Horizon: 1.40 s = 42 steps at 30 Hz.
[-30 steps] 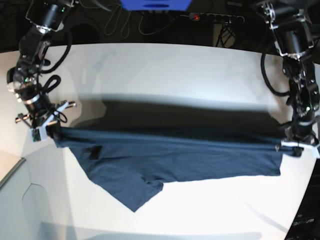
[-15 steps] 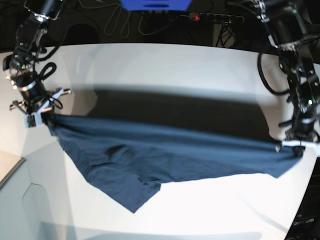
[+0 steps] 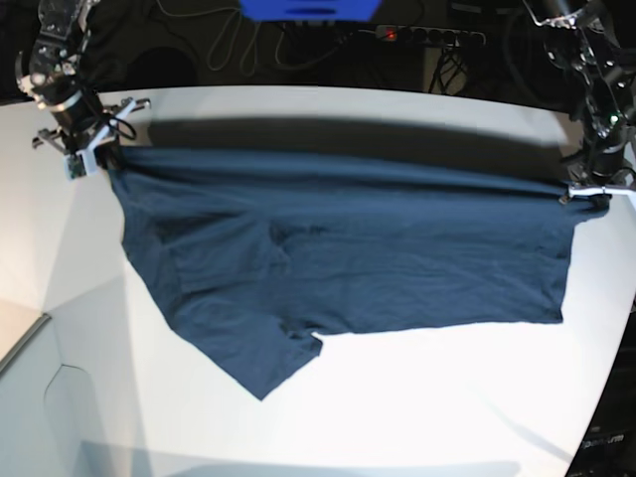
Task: Layout the t-shirt on the table in an organized manner, then fold the t-shirt properly
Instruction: 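Lift the held edge and pull the shirt back with both grippers, then reach both grippers to the shirt hem and grasp its corners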
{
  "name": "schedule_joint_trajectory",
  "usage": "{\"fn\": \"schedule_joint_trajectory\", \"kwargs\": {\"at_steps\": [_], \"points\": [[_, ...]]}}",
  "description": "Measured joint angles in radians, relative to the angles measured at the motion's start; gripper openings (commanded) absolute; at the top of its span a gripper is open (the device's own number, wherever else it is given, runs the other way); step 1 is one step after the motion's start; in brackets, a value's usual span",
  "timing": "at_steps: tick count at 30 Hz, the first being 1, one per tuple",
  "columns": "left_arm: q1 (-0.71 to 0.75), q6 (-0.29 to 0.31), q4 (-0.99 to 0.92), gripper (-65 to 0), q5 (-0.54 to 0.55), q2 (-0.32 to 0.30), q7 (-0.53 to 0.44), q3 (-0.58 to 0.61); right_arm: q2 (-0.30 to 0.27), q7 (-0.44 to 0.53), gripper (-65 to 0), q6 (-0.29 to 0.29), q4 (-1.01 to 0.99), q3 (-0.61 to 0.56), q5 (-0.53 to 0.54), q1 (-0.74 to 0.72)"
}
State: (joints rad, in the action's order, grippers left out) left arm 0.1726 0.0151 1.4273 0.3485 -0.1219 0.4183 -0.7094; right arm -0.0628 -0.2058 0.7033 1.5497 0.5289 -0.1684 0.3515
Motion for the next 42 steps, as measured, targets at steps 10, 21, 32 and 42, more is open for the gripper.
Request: {"fn": "schedule_joint_trajectory", "kwargs": {"at_steps": [10,21,32,42], "points": [[0.031,-0.011,-0.153,-65.0,-0.008,0.002,-0.004,-0.003,0.024,-0.003,-65.0,0.0,0.0,0.0,-0.004,0.078],[0.061,-0.005,-0.157,-61.8,-0.008,-0.011,-0.007,0.004,0.021,0.019,-44.8,0.0,0.003,-0.016,-0.013,0.125],[0.099,-0.012,-0.019,-23.3,-0.007,-0.002,-0.007,-0.003,0.102,0.136,-34.4,0.0,0.121,0.081,-0.012,0.131],[0.07,-0.011,0.09,-15.8,-0.015,-0.009,-0.007,-0.004,0.113,0.115,-31.8,0.001,0.147,0.076,-0.016,-0.002]]}}
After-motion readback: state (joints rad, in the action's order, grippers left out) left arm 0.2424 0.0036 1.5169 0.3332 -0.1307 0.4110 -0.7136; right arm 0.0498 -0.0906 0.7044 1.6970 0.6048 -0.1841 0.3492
